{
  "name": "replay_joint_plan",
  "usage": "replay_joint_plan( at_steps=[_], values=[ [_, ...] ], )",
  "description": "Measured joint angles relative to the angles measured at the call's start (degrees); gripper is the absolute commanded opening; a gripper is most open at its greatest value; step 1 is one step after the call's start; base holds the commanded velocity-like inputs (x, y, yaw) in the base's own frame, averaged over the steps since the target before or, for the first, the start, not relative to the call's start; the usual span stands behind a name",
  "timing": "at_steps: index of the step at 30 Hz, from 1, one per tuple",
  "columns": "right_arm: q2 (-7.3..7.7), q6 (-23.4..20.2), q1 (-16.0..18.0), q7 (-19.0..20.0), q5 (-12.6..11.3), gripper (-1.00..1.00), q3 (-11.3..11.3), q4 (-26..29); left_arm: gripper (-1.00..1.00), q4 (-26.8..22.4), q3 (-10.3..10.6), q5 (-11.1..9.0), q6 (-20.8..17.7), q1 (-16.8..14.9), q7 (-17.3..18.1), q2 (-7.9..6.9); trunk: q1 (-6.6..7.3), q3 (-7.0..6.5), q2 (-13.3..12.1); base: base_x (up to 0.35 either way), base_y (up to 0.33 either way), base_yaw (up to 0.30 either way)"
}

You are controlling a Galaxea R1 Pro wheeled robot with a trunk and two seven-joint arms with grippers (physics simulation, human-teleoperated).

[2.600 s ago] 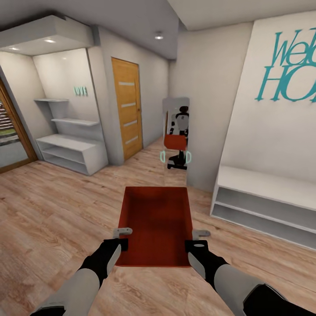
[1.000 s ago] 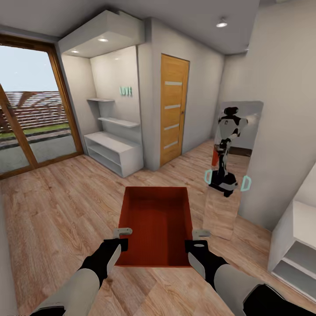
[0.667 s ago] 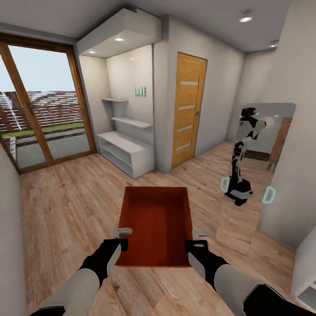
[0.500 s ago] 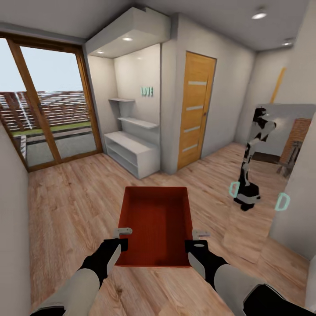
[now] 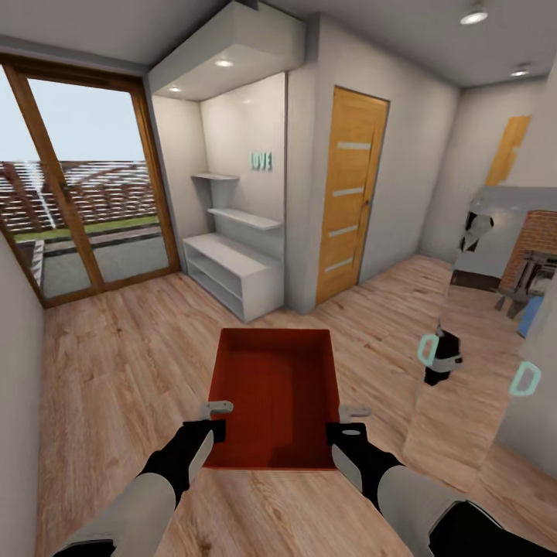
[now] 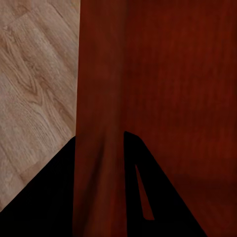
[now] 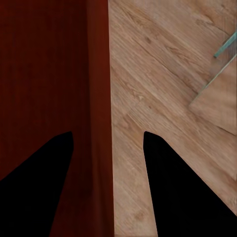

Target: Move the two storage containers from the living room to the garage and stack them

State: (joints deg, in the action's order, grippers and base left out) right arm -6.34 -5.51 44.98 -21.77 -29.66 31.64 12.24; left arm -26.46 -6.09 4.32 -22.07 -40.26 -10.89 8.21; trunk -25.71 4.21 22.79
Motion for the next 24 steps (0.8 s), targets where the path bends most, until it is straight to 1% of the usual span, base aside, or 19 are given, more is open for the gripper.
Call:
replay_joint_plan(
  at_steps=[24],
  values=[
    [0.02,-0.02,0.00,0.00,-0.01,-1.00,0.01,0.03,-1.00,-0.01,-0.01,0.02,0.00,0.00,0.00,0.01,0.00,0.00,0.00,0.323,0.000,0.000]
  ],
)
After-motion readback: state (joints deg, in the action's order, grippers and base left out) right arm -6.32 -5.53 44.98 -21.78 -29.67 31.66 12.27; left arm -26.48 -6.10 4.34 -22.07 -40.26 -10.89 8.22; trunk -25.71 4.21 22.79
